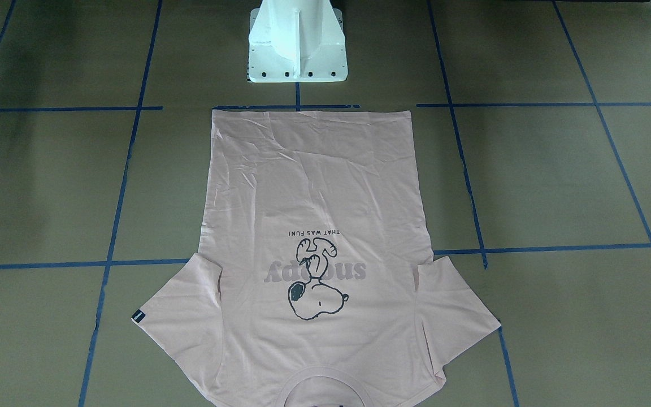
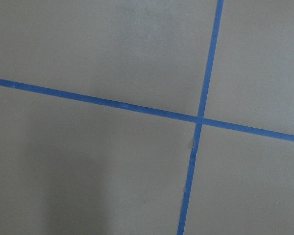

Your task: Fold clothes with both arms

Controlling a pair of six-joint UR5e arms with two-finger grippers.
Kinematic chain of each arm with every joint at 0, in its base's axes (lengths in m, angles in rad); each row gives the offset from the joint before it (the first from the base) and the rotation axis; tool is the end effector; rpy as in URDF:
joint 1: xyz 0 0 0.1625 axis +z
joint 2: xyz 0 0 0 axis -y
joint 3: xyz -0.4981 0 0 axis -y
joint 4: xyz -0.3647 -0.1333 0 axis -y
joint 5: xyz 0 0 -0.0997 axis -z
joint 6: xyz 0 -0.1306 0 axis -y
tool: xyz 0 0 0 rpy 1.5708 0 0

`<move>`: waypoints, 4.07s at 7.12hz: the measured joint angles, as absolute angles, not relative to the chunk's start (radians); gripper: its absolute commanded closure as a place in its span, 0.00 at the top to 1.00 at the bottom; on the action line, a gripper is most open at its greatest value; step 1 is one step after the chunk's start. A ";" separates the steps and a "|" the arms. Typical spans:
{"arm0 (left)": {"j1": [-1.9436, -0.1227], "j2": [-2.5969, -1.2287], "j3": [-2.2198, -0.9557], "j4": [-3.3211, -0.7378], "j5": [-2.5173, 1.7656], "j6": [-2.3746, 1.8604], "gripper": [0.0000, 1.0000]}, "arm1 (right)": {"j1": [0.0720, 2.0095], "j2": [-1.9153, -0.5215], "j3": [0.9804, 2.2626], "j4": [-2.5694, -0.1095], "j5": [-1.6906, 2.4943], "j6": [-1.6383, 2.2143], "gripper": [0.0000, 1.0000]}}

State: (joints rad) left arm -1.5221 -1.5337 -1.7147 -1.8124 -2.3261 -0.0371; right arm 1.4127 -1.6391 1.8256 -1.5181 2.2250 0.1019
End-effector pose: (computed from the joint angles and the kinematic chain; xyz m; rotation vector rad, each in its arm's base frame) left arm -0.0208 -0.4719 0.6767 0.2993 0.7611 0.1425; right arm -0.0170 -0.4487 0.6689 0.1443 -0.6758 -0.1322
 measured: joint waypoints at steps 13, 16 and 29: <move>-1.511 -1.481 -1.734 -1.872 -2.335 -0.040 1.00 | 0.938 -0.977 1.276 -1.120 2.039 1.067 0.91; -1.511 -1.484 -1.693 -1.869 -2.331 -0.040 1.00 | 0.899 -0.887 1.081 -1.002 1.900 1.274 0.83; -1.513 -1.483 -1.711 -1.866 -2.340 -0.040 1.00 | 0.848 -0.871 1.107 -0.998 1.861 1.297 0.00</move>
